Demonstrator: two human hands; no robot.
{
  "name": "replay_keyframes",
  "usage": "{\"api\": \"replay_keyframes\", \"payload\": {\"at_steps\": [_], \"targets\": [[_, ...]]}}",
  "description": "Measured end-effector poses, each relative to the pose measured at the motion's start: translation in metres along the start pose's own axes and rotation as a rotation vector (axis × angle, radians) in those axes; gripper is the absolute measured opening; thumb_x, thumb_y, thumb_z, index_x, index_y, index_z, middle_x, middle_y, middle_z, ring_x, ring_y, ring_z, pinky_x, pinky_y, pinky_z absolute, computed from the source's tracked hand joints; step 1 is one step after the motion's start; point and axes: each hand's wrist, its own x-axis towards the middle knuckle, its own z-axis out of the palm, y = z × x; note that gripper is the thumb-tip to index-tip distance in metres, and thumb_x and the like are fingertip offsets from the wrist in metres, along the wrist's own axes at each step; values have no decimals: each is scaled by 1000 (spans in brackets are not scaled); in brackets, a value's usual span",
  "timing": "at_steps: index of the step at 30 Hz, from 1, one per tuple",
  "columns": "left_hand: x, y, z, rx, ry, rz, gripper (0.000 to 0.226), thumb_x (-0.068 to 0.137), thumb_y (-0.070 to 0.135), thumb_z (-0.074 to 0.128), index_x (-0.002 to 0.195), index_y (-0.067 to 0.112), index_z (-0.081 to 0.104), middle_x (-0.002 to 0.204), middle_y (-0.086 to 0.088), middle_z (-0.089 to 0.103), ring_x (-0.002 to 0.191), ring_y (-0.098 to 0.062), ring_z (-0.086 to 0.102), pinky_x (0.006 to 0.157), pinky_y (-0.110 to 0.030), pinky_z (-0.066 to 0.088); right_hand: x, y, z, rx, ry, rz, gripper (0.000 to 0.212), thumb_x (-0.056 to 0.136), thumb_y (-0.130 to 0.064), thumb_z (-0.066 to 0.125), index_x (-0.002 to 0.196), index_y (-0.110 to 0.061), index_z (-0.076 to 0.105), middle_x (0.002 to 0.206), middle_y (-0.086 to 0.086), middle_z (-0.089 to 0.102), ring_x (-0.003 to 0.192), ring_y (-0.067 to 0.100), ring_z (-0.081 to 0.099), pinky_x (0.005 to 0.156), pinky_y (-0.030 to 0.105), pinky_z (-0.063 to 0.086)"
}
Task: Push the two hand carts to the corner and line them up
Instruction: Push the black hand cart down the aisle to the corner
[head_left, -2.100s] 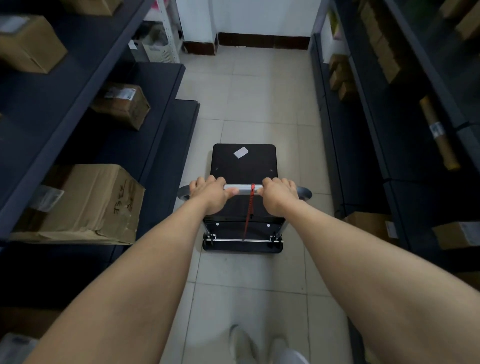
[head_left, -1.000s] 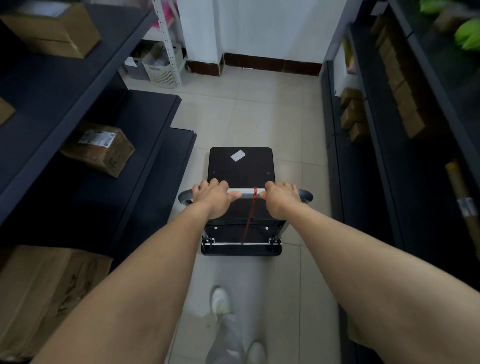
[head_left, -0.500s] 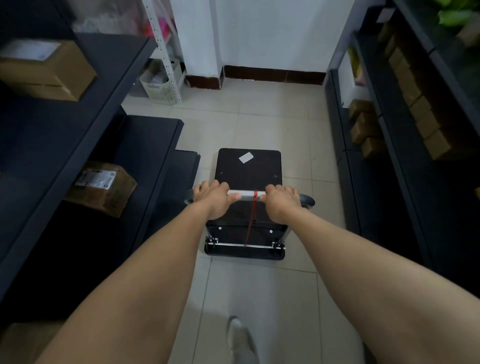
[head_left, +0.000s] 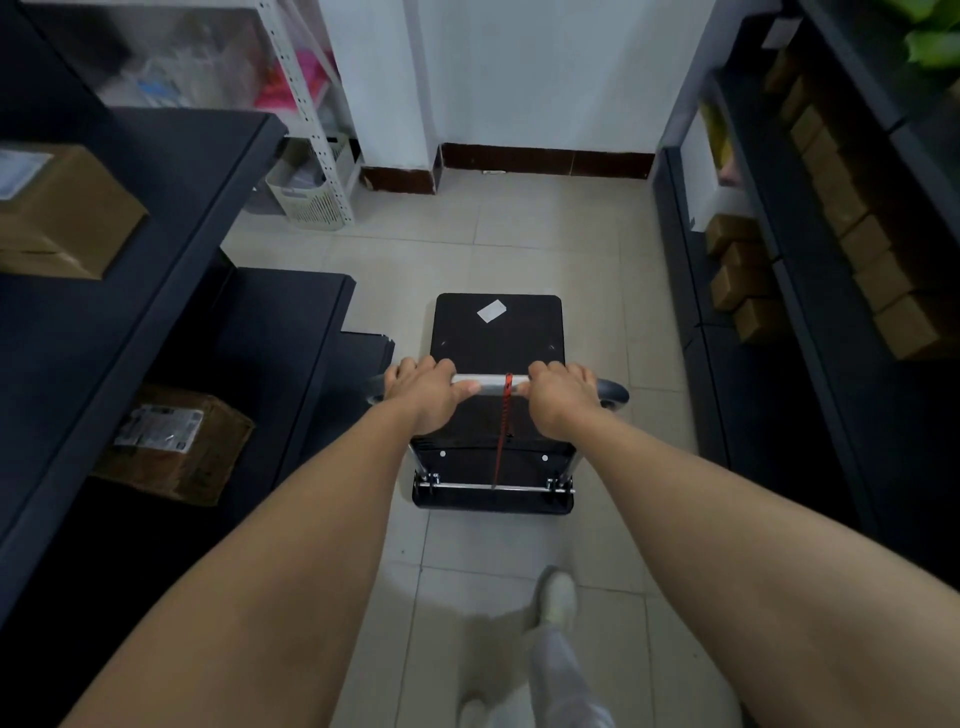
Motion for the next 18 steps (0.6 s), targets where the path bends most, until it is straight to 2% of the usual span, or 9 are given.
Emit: {"api": "replay_keyframes", "payload": {"at_steps": [8, 18], "targets": [[72, 25, -33, 9, 0, -47, 47, 98, 55, 23, 118, 20, 47, 123, -8, 48, 115, -28, 40, 100, -41, 28, 78, 30, -34, -2, 7, -54, 28, 97, -21, 46, 123, -13, 47, 125, 11, 53, 119, 31, 44, 105, 41, 28], [158, 54, -67, -2, 15, -81, 48, 97, 56, 24, 120, 20, 47, 121, -7, 49, 115, -28, 41, 100, -41, 29, 168, 63, -72, -34, -8, -72, 31, 94, -17, 49, 125, -14, 46, 125, 9, 52, 118, 30, 44, 102, 39, 30]]}}
